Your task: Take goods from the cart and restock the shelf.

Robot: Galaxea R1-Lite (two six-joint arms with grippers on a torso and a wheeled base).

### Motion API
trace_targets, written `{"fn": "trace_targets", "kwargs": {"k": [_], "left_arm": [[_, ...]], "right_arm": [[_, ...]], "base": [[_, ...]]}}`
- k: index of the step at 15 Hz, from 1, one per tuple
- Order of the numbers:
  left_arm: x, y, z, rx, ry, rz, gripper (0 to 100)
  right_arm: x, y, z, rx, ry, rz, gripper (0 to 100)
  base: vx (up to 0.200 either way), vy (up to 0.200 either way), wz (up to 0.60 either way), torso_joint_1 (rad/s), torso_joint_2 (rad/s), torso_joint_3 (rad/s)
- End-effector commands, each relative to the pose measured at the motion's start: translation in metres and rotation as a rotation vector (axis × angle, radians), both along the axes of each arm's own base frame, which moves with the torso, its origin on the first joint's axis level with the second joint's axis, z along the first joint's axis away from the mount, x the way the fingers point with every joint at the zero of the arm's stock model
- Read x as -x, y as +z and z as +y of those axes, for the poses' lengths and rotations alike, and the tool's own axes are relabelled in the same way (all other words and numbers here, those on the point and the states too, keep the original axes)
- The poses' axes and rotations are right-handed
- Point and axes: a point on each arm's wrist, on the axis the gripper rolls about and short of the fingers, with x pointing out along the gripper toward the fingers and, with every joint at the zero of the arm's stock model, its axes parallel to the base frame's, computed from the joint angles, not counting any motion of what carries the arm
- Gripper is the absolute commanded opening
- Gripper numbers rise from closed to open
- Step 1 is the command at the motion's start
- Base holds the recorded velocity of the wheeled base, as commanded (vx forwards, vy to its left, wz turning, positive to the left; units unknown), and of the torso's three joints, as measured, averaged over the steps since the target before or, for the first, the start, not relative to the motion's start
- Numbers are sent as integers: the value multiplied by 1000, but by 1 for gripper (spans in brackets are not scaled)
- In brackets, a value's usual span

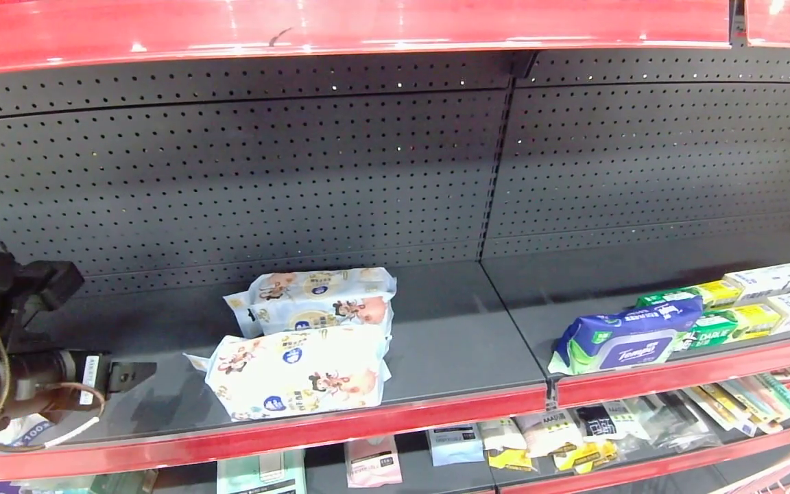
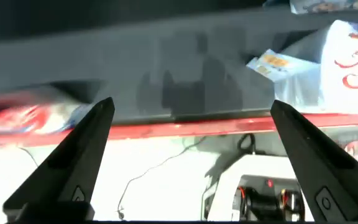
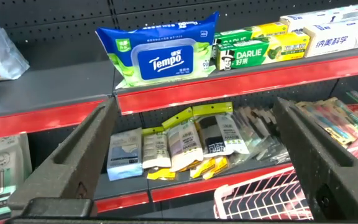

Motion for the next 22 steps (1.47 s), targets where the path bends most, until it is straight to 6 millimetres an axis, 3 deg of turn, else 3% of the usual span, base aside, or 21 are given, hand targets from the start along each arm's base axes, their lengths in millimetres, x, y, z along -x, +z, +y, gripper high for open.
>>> {"fn": "trace_targets", "kwargs": {"k": [1, 4, 22], "left_arm": [[-28, -27, -5, -1, -20, 88, 100], [-50, -43, -8, -3, -33, 76, 100], [-60, -53, -24, 62, -145, 111, 100]], "right_arm": [[0, 0, 0, 0, -1, 1, 100], [0, 0, 0, 0, -1, 1, 100], [0, 0, 0, 0, -1, 1, 100]], "base": [[0, 0, 0, 0, 0, 0], [0, 0, 0, 0, 0, 0], [0, 0, 0, 0, 0, 0]]}}
